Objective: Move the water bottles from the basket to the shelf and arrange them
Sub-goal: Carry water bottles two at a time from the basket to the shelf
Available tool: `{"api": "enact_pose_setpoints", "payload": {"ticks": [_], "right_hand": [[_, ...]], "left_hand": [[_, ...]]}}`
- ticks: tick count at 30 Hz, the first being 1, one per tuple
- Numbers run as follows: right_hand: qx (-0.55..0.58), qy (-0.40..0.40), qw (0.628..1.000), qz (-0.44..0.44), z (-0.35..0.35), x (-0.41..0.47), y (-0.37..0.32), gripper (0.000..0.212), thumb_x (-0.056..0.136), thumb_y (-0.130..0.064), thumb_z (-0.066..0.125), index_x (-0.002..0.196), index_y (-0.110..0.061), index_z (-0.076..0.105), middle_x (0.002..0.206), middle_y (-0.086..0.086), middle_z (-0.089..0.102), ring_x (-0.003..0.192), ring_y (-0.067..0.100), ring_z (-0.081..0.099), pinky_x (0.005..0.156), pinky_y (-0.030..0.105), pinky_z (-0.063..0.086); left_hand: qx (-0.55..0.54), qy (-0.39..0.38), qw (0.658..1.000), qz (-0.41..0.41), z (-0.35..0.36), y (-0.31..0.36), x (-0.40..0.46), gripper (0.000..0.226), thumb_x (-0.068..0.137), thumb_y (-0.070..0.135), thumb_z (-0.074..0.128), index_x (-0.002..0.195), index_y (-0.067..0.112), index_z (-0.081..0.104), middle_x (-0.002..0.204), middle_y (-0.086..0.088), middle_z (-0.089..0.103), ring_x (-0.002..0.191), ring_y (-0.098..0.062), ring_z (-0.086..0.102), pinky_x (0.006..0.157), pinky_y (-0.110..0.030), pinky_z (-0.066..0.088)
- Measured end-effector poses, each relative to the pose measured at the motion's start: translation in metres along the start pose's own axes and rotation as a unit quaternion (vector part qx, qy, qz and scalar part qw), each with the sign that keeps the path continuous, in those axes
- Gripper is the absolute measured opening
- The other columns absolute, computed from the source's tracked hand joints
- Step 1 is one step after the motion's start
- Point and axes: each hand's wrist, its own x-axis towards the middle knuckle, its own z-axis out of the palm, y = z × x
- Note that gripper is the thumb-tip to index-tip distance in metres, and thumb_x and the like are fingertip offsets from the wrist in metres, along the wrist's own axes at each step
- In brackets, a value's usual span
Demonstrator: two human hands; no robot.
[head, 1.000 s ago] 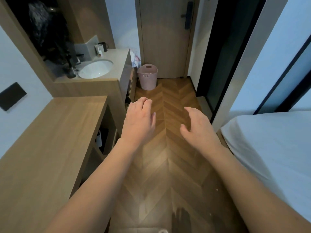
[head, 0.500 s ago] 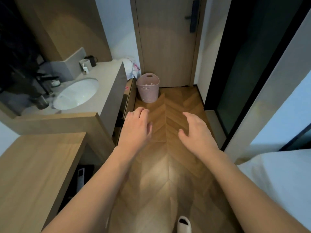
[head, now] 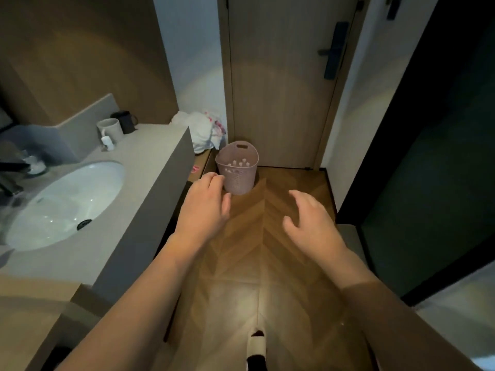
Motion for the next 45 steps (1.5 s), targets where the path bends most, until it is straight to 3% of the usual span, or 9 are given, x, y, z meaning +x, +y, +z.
{"api": "enact_pose_setpoints", "payload": {"ticks": [8,15,24,32,36,39,42,45], "right_hand": [[-0.003,-0.008,1.0,0.025,-0.01,0.231,0.031,0.06,0.096,-0.031,0.055,0.15,-0.026,0.03,0.153,-0.003,0.037,0.14,0.017,0.035,0.112,0.035,0.033],[0.024,-0.051,0.997,0.048,0.025,0.394,0.087,0.06,0.095,-0.029,0.054,0.15,-0.023,0.031,0.153,-0.001,0.038,0.14,0.016,0.036,0.113,0.035,0.034],[0.022,-0.06,0.998,-0.014,0.03,0.651,0.121,0.055,0.097,-0.03,0.054,0.148,-0.025,0.034,0.151,-0.003,0.04,0.137,0.015,0.039,0.109,0.031,0.035],[0.007,-0.113,0.993,-0.045,0.058,0.831,0.14,0.058,0.096,-0.03,0.057,0.149,-0.029,0.033,0.152,-0.006,0.037,0.137,0.013,0.039,0.108,0.032,0.038],[-0.017,-0.151,0.986,-0.069,0.083,0.928,0.149,0.061,0.095,-0.028,0.058,0.15,-0.026,0.032,0.153,-0.004,0.036,0.139,0.015,0.037,0.11,0.034,0.037],[-0.033,-0.194,0.975,-0.1,0.097,1.003,0.15,0.06,0.093,-0.024,0.057,0.149,-0.02,0.035,0.151,0.002,0.04,0.137,0.018,0.039,0.112,0.034,0.035],[-0.037,-0.184,0.974,-0.128,0.108,1.065,0.152,0.058,0.089,-0.018,0.06,0.145,-0.016,0.043,0.146,0.006,0.047,0.132,0.025,0.046,0.107,0.032,0.037],[-0.049,-0.213,0.965,-0.142,0.125,1.11,0.15,0.057,0.093,-0.024,0.059,0.146,-0.016,0.04,0.148,0.005,0.045,0.134,0.023,0.044,0.107,0.033,0.035]], "left_hand": [[-0.038,0.007,0.999,-0.022,0.067,-0.031,0.222,0.039,0.096,0.025,0.054,0.132,0.008,0.052,0.132,-0.01,0.054,0.12,-0.027,0.051,0.102,-0.039,0.041],[-0.014,-0.06,0.998,-0.016,0.156,-0.059,0.371,0.039,0.095,0.027,0.054,0.131,0.011,0.052,0.13,-0.008,0.056,0.118,-0.024,0.053,0.101,-0.037,0.041],[0.002,-0.035,0.996,-0.087,0.213,-0.095,0.585,0.035,0.097,0.025,0.052,0.129,0.009,0.053,0.124,-0.013,0.057,0.114,-0.03,0.056,0.094,-0.043,0.046],[-0.036,-0.029,0.985,-0.165,0.288,-0.137,0.726,0.037,0.097,0.026,0.052,0.131,0.009,0.053,0.127,-0.013,0.057,0.115,-0.028,0.056,0.095,-0.04,0.046],[-0.049,-0.019,0.979,-0.196,0.336,-0.167,0.791,0.035,0.098,0.025,0.052,0.13,0.011,0.054,0.129,-0.01,0.057,0.115,-0.024,0.056,0.092,-0.032,0.045],[-0.072,-0.036,0.964,-0.253,0.371,-0.195,0.843,0.037,0.098,0.025,0.053,0.131,0.01,0.055,0.13,-0.011,0.056,0.116,-0.025,0.056,0.093,-0.032,0.045],[-0.088,-0.057,0.95,-0.293,0.399,-0.215,0.887,0.037,0.097,0.025,0.053,0.13,0.007,0.055,0.128,-0.014,0.057,0.114,-0.028,0.056,0.095,-0.037,0.045],[-0.102,-0.072,0.932,-0.339,0.419,-0.226,0.909,0.036,0.097,0.025,0.053,0.128,0.008,0.055,0.127,-0.013,0.057,0.107,-0.029,0.061,0.092,-0.038,0.048]]}}
